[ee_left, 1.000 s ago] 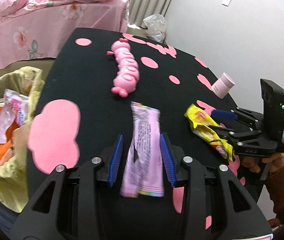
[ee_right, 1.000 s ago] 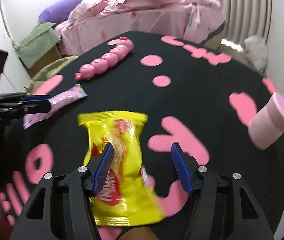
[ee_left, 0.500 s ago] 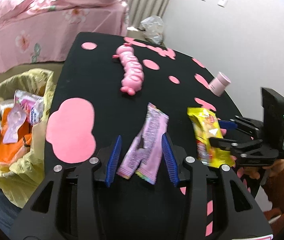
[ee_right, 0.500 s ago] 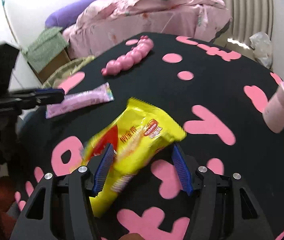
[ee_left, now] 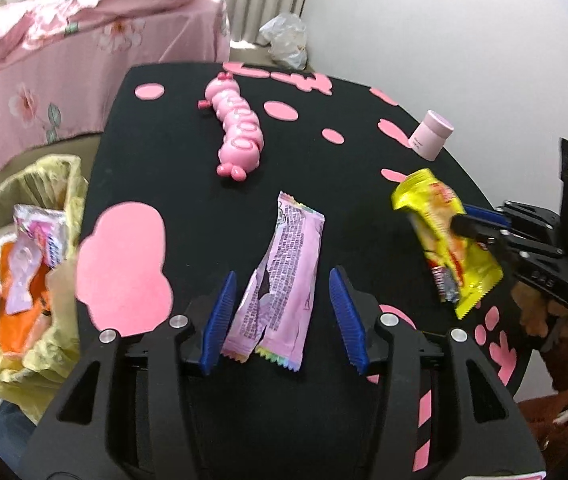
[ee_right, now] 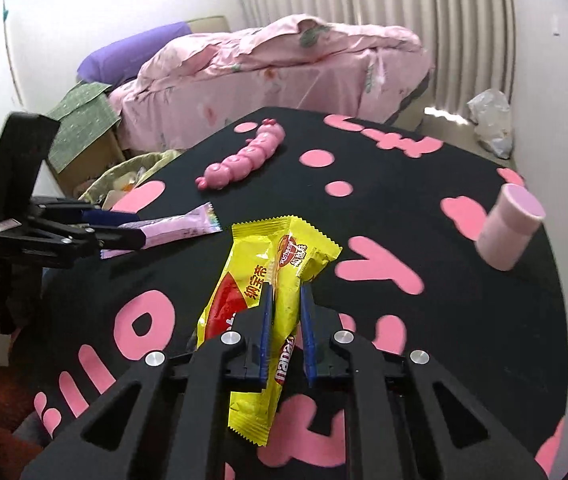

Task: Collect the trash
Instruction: 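Carry the pink wrapper and yellow Nabati pack to the bin and open both tools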

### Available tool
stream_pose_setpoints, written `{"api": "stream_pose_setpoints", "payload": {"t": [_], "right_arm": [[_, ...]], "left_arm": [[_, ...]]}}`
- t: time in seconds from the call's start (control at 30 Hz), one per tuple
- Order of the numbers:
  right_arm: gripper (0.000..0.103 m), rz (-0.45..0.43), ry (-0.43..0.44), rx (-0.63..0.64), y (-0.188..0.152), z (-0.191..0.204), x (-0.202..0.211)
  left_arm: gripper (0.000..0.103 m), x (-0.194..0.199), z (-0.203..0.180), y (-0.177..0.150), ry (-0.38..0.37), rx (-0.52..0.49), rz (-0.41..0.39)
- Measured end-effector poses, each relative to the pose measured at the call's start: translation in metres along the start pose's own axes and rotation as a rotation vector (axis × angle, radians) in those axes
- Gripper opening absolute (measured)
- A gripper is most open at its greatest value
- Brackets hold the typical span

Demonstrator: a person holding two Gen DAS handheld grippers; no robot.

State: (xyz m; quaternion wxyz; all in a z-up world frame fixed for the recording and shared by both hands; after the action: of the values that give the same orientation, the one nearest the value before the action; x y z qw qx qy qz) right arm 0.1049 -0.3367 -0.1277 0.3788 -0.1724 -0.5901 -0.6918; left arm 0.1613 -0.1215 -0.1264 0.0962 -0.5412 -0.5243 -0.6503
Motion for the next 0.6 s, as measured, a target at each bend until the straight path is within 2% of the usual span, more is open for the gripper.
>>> {"api": "stream_pose_setpoints", "payload": {"t": [0.07, 0.13, 0.23, 0.37, 0.6], "right_arm": [[0.014, -0.009, -0.010, -0.014, 0.000, -0.004, 0.006], [0.014, -0.017, -0.019, -0.021, 0.001, -0.005, 0.010], [0.014, -0.044, -0.034, -0.014, 0.007, 0.000, 0.019], [0.014, -0.103, -0.038, 0.028, 0.028, 0.018, 0.033], [0.014, -0.211, 0.000, 0.152, 0.078, 0.076, 0.047]], "left_arm": [[0.028, -0.006, -0.004, -0.001, 0.000, -0.009, 0.017], [0.022, -0.007, -0.010, -0.003, 0.023, -0.039, 0.016], [0.009, 0.002, -0.011, -0.004, 0.002, -0.032, -0.016], [0.008, 0.035, -0.004, 0.000, 0.036, -0.025, -0.114], [0.008, 0.104, 0.026, 0.005, 0.127, -0.001, -0.261]]}}
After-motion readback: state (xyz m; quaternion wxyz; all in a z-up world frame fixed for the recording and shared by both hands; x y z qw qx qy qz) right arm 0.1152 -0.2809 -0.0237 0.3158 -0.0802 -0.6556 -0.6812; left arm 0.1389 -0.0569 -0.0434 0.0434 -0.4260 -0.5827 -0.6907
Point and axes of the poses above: each gripper's, at about its wrist camera, not at the fingertips, and x roughly against the way its jaws point, z to its left, y to its top, the point moved 2 cm from there along -x, roughly the way its jaws point, and after that the axes turned 7 degrees about -x, right-handed, at the moved point
